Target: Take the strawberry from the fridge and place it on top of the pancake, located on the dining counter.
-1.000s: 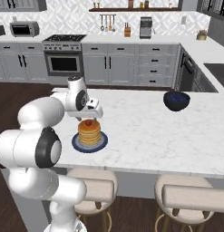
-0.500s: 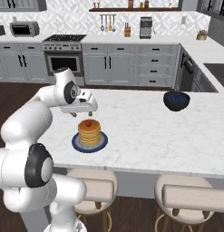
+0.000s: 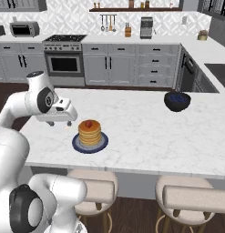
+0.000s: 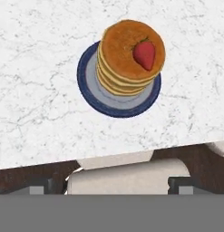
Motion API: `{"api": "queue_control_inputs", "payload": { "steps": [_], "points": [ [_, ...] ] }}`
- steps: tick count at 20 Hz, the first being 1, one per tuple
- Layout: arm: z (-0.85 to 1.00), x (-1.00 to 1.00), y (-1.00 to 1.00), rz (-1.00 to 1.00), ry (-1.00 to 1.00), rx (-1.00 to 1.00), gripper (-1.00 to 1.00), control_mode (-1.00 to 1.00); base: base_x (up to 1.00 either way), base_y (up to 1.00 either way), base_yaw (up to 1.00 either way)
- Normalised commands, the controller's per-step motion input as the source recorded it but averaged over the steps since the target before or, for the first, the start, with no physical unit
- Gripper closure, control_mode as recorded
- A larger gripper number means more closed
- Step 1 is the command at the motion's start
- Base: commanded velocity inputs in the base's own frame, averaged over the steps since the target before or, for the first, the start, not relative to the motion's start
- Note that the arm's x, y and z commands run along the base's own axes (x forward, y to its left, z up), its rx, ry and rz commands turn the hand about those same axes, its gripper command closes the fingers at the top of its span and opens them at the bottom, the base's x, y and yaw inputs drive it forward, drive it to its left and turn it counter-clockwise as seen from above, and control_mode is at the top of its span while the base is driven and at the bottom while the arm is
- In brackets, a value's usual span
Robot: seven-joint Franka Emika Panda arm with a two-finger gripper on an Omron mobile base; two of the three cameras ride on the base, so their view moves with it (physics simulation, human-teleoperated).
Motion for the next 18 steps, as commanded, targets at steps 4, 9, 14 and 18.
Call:
{"api": "queue_control_inputs", "payload": {
  "steps": [4, 9, 14, 18],
  "points": [
    [0.00, -1.00, 0.81, 0.11, 0.00, 0.00, -1.00, -1.00, 0.00, 0.00, 0.00],
    [-0.01, -0.96, 0.62, 0.06, 0.00, 0.00, -1.00, -1.00, 0.00, 0.00, 0.00],
    [-0.13, -0.41, 0.33, 0.07, 0.03, 0.00, -1.00, -1.00, 0.00, 0.00, 0.00],
    [-0.23, -0.06, 0.06, 0.01, 0.00, 0.00, -1.00, -1.00, 0.00, 0.00, 0.00]
  ]
}}
